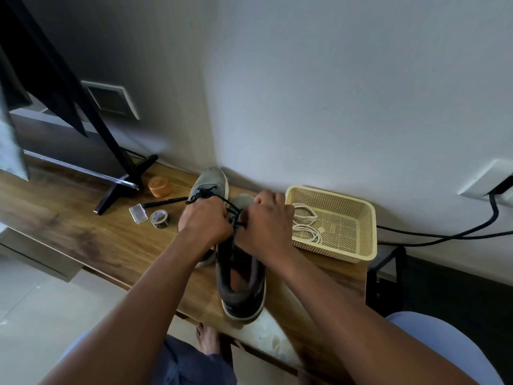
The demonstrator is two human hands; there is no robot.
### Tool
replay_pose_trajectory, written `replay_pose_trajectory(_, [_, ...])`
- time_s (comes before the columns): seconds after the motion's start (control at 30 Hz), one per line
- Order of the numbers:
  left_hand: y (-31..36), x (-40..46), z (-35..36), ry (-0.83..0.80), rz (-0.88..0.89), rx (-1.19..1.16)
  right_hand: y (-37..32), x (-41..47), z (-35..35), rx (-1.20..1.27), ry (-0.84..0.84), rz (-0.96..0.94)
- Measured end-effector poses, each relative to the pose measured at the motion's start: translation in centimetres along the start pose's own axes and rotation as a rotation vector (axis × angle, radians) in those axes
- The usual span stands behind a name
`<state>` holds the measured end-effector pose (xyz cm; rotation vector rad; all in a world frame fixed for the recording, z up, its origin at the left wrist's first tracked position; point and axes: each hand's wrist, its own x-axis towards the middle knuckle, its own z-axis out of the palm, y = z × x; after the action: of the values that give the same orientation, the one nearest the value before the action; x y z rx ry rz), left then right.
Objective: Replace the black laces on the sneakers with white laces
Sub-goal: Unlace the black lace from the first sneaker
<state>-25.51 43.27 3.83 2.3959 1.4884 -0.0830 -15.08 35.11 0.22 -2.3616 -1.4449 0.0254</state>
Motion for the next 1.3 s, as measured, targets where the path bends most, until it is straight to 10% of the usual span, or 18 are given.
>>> replay_pose_trajectory(0.4, [0.2,0.2,0.2,0.018,-0.026,-0.043,1.3,0.6,-0.7,0.202,0.126,0.349])
replay_pose_trajectory(0.73, [-0.3,0.4,0.3,0.018,-0.008,-0.041,-0.6,-0.5,0.9,-0.086,-0.046,-0.032])
replay_pose_trajectory(1.1, [-0.5,0.8,0.6,0.025,-0.063,-0.055,1.9,1.3,-1.5,0.032,0.214,0.306])
replay_pose_trajectory(1.3, [-0.5,0.6,0.6,0.03,-0.029,-0.044,0.6,0.2,-0.7,0.043,0.056,0.04])
